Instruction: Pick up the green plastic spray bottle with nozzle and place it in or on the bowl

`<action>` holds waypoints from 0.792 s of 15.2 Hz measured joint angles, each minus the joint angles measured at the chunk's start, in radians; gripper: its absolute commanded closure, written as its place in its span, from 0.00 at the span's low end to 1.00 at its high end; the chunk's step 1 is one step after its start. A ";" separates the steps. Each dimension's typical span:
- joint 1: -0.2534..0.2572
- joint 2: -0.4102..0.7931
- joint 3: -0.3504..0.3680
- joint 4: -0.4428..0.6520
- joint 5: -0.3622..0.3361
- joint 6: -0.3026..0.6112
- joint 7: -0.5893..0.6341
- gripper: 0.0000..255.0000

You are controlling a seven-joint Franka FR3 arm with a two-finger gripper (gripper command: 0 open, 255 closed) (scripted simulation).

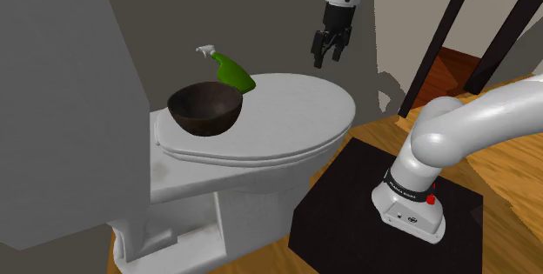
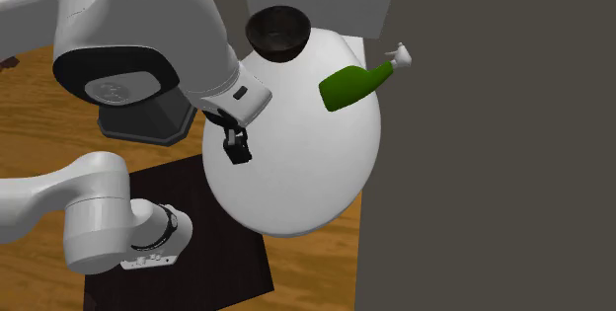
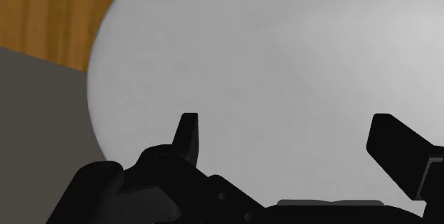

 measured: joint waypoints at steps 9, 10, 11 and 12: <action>0.012 0.195 0.010 0.047 0.052 0.232 0.020 0.00; 0.016 0.224 0.015 0.060 0.060 0.262 0.026 0.00; 0.018 0.254 0.017 0.076 0.067 0.289 0.029 0.00; 0.021 0.296 0.022 0.108 0.074 0.312 0.036 0.00</action>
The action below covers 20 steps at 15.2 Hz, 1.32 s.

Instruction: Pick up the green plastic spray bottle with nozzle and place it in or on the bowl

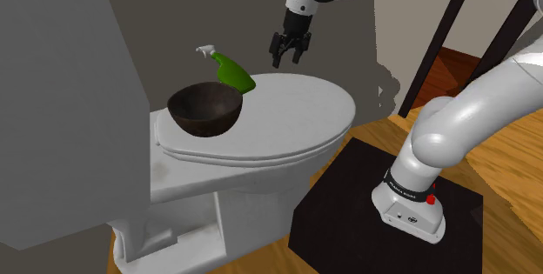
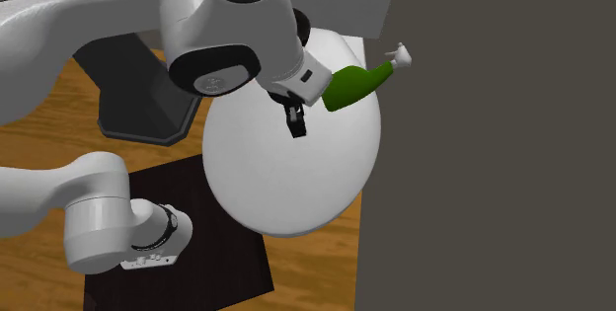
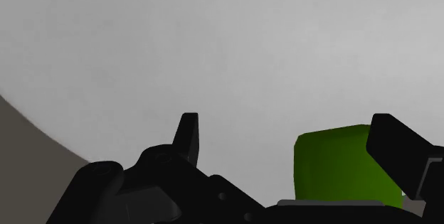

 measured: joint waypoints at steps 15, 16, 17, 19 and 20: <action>0.024 0.473 0.016 0.368 0.089 0.300 0.007 0.00; 0.025 0.503 0.016 0.397 0.094 0.312 0.004 0.00; 0.026 0.522 0.018 0.415 0.096 0.320 0.007 0.00; 0.028 0.548 0.020 0.422 0.098 0.344 0.006 0.00; 0.029 0.557 0.020 0.424 0.098 0.352 0.006 0.00</action>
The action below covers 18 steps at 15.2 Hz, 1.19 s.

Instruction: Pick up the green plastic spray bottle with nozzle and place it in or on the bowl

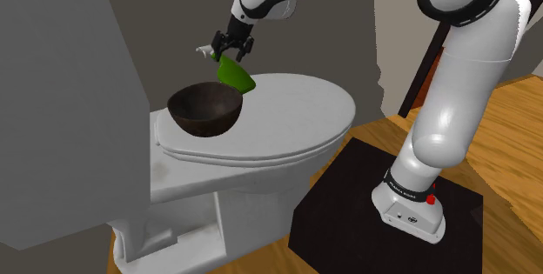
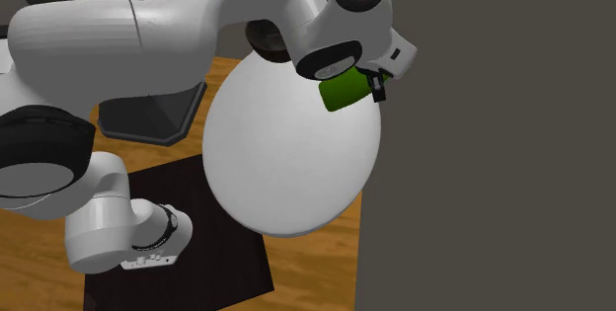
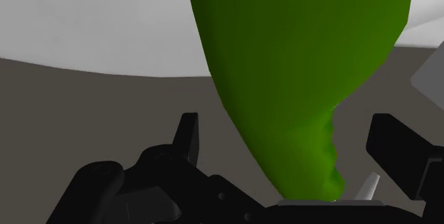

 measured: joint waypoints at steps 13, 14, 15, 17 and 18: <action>0.005 0.043 0.004 0.000 0.000 0.046 0.001 1.00; 0.005 0.043 0.004 0.000 0.000 0.046 0.000 1.00; 0.005 0.043 0.004 0.000 0.000 0.046 0.000 1.00; 0.005 0.044 0.004 0.000 0.000 0.046 0.000 1.00; 0.005 0.043 0.004 0.000 0.000 0.046 0.000 1.00</action>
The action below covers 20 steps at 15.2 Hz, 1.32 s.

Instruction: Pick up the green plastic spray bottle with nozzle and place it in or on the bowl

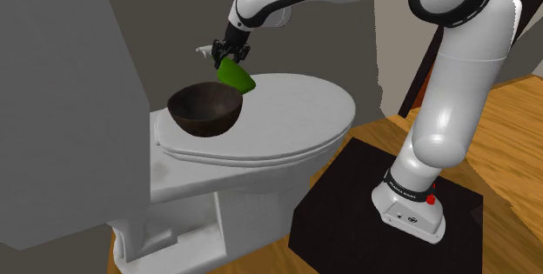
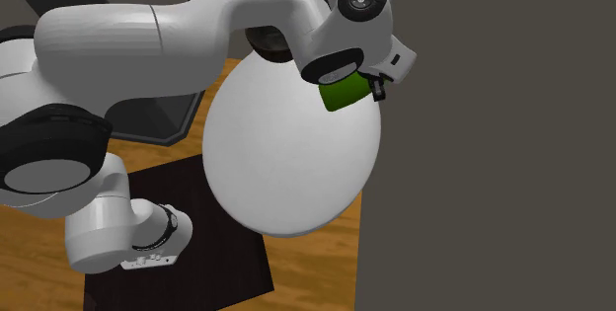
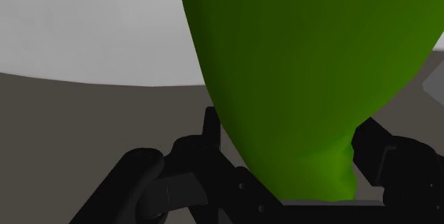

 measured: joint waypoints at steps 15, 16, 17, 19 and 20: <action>0.000 -0.027 -0.001 0.112 -0.019 -0.140 0.030 1.00; 0.000 -0.026 -0.002 0.127 -0.020 -0.155 0.032 1.00; -0.001 -0.026 -0.002 0.137 -0.021 -0.165 0.033 1.00; -0.002 -0.025 -0.003 0.167 -0.024 -0.194 0.038 1.00; -0.002 -0.023 -0.003 0.182 -0.026 -0.206 0.040 1.00</action>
